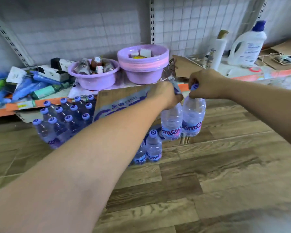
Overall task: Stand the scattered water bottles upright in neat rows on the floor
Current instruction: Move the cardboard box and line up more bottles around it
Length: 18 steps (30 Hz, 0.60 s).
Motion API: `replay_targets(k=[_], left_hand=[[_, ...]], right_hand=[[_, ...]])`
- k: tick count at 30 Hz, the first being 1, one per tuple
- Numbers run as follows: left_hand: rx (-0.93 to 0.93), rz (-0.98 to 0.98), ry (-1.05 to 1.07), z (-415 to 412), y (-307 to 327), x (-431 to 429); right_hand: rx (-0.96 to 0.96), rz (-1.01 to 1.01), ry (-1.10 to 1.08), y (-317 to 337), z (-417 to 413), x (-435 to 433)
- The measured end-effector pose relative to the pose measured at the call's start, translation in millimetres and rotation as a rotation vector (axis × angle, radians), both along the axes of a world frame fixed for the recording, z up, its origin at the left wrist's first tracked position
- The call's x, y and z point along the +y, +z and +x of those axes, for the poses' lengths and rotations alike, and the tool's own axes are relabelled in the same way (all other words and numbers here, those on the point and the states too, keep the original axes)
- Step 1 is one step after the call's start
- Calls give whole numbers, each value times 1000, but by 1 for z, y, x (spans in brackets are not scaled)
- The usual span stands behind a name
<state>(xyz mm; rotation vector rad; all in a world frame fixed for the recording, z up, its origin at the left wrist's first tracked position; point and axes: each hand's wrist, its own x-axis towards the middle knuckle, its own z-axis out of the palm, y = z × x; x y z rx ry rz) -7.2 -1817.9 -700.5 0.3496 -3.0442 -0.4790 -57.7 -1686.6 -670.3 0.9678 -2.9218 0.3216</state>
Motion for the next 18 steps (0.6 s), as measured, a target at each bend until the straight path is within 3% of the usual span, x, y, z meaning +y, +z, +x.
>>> replay_targets(k=[7, 18], left_hand=[[-107, -44, 14, -6, -62, 20], [-191, -336, -59, -20, -150, 21]], right_hand=[[-74, 39, 47, -72, -15, 15], [-158, 59, 46, -173, -24, 17]])
